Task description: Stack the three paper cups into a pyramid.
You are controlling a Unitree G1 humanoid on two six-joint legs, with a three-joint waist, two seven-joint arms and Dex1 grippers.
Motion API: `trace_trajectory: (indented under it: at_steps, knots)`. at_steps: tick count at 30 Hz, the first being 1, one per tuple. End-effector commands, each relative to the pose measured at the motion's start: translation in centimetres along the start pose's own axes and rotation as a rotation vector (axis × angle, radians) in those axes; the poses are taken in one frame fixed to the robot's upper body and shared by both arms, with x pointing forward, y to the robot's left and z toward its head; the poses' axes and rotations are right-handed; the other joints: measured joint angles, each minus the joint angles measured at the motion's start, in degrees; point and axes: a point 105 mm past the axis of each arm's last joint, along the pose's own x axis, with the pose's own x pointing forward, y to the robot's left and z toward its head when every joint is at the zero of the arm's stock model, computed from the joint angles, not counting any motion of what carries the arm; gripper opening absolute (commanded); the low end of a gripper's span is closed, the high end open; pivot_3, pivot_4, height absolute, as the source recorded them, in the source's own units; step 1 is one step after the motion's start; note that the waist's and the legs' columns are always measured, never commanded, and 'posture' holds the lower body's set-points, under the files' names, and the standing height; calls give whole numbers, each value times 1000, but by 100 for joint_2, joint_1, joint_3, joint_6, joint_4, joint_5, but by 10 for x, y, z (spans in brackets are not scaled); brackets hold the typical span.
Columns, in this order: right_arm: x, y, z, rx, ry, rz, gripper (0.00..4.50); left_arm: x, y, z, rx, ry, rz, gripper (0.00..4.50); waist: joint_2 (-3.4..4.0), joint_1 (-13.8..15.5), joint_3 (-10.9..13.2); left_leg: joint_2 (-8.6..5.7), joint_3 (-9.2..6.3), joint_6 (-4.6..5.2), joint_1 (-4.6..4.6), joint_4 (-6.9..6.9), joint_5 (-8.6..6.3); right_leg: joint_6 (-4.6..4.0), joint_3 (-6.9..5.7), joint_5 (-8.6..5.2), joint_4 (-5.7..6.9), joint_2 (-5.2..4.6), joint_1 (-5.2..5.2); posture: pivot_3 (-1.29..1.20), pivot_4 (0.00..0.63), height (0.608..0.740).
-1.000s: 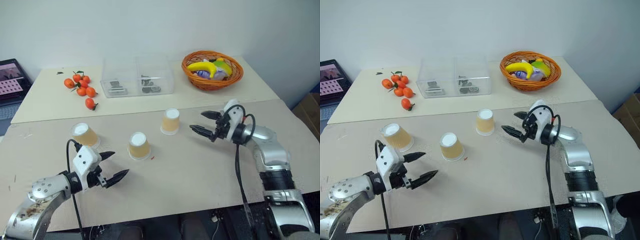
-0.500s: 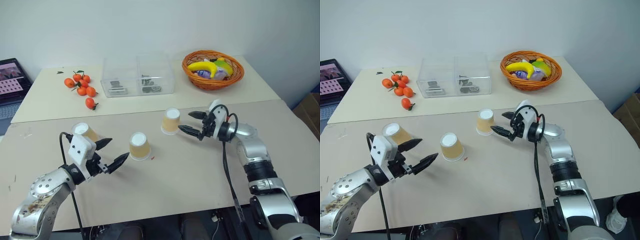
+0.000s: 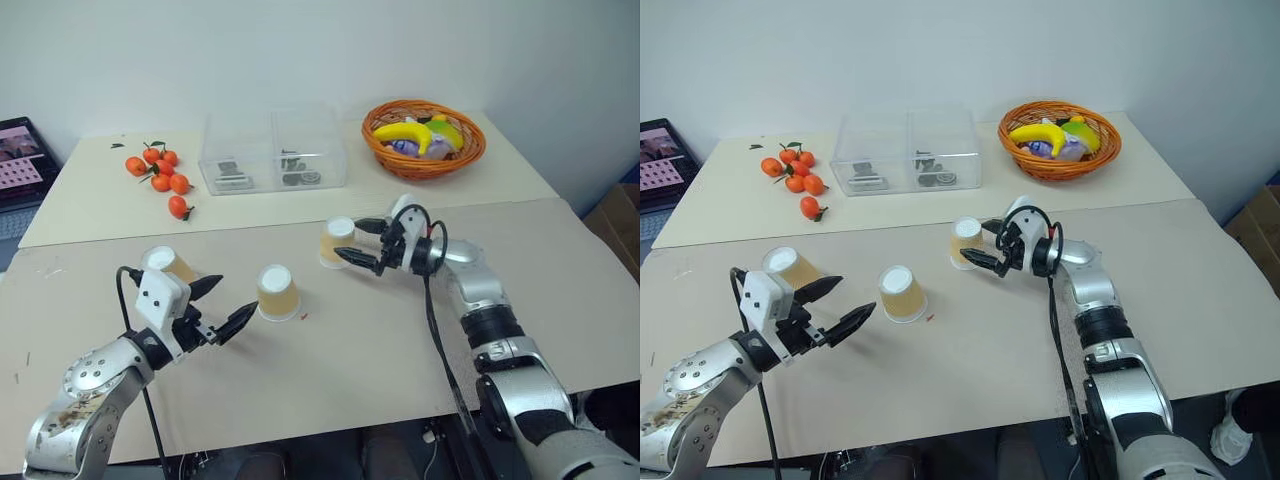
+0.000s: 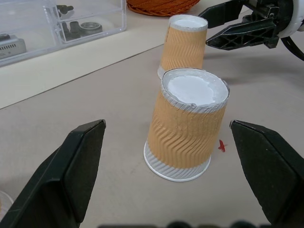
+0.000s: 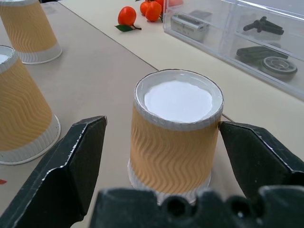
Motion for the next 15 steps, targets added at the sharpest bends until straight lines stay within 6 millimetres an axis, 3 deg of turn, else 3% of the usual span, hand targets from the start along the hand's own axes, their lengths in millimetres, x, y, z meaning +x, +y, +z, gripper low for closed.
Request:
trace_trajectory:
  at_steps: [1,7,12,14,15]
  knots:
    - [9,-3,18,-56,-47,13,4413,-1,-6,11,27,-36,-14,4500,0,-4,0,0,0,0,0,0,0,0,0,0,0,0,0,0,150,738]
    - [15,-7,15,-53,-45,-7,4413,1,-9,13,21,-64,-2,4500,1,-2,0,1,0,-1,0,0,1,-1,0,1,0,1,0,0,150,738]
    - [18,-11,12,-19,-61,-41,2916,5,-14,10,9,-72,3,4500,1,-11,-1,1,0,-2,0,0,1,-4,0,2,1,1,0,0,150,738]
    - [17,-14,13,-10,-64,-57,2491,6,-14,10,8,-73,6,4500,1,-14,-1,2,0,-2,1,0,1,-5,0,3,1,1,0,0,150,738]
    - [17,-15,13,-9,-64,-61,2491,6,-14,10,8,-74,7,4500,1,-11,-1,2,0,-3,1,0,1,-5,1,3,1,1,0,0,150,738]
